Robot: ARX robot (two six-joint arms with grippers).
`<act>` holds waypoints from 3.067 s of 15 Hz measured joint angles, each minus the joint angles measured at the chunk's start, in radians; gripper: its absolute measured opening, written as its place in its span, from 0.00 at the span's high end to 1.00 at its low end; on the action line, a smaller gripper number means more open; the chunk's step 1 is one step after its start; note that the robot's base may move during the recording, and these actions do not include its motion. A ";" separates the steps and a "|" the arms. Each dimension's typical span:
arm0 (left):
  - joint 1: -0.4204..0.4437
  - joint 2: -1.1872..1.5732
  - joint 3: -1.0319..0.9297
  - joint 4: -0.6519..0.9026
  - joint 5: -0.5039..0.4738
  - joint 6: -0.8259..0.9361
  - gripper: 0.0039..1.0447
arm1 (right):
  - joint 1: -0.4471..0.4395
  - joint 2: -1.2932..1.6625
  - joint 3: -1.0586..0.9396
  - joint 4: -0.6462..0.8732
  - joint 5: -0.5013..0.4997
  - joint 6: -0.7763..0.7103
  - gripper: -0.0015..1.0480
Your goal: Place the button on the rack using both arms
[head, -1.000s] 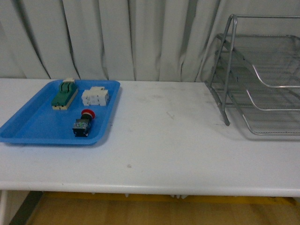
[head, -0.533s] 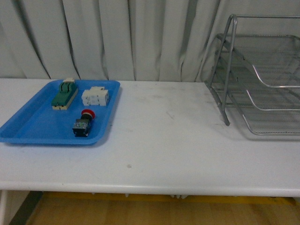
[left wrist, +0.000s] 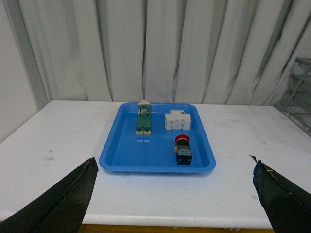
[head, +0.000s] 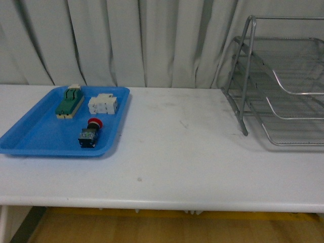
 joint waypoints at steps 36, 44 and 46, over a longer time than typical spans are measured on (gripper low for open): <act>0.000 0.000 0.000 0.000 0.000 0.000 0.06 | -0.397 2.258 0.877 1.288 -0.389 1.346 0.06; 0.000 0.000 0.000 0.000 0.000 0.000 0.06 | -0.327 2.353 0.915 1.287 -0.385 1.369 0.06; 0.000 0.000 0.000 0.000 0.000 0.000 0.06 | -0.327 2.361 0.942 1.292 -0.385 1.369 0.06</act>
